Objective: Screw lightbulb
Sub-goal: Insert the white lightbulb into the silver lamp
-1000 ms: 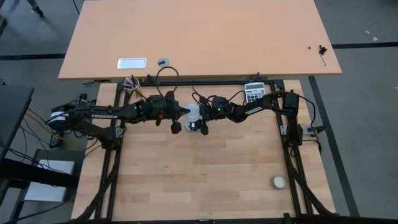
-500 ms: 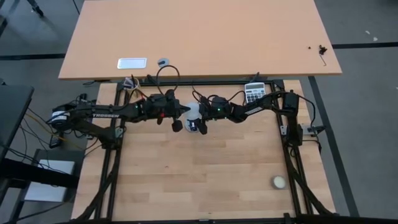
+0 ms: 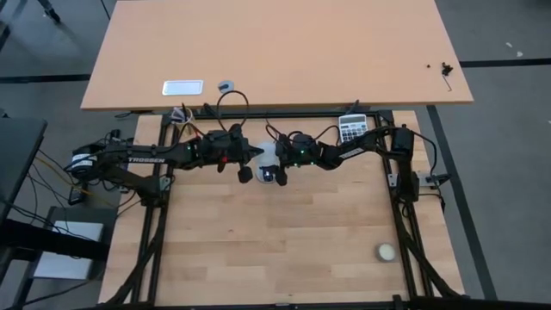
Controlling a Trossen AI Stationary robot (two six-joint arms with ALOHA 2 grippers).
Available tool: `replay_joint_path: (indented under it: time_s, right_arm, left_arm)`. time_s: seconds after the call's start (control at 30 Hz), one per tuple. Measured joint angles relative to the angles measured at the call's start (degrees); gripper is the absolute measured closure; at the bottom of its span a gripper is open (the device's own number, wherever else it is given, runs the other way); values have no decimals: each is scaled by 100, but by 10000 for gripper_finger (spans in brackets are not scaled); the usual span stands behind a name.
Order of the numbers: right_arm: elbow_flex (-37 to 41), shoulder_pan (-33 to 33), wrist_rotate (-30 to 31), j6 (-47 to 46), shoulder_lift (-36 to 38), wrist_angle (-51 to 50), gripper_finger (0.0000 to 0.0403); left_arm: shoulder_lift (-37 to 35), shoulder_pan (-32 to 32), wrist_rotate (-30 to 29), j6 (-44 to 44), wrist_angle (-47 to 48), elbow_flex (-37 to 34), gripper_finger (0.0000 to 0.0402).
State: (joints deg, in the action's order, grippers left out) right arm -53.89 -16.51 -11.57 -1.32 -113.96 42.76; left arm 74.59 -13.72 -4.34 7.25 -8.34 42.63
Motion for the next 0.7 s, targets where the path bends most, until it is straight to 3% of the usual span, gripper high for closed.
replay_joint_path:
  time_s: [0.3, 0.7]
  right_arm:
    - [0, -2, -1, 290, 481, -773, 94]
    - [0, -9, 19, 979, 1513, -3180, 108]
  left_arm:
    - [4, 2, 0, 2, -7, -4, 401]
    - [7, 2, 2, 2, -21, -11, 401]
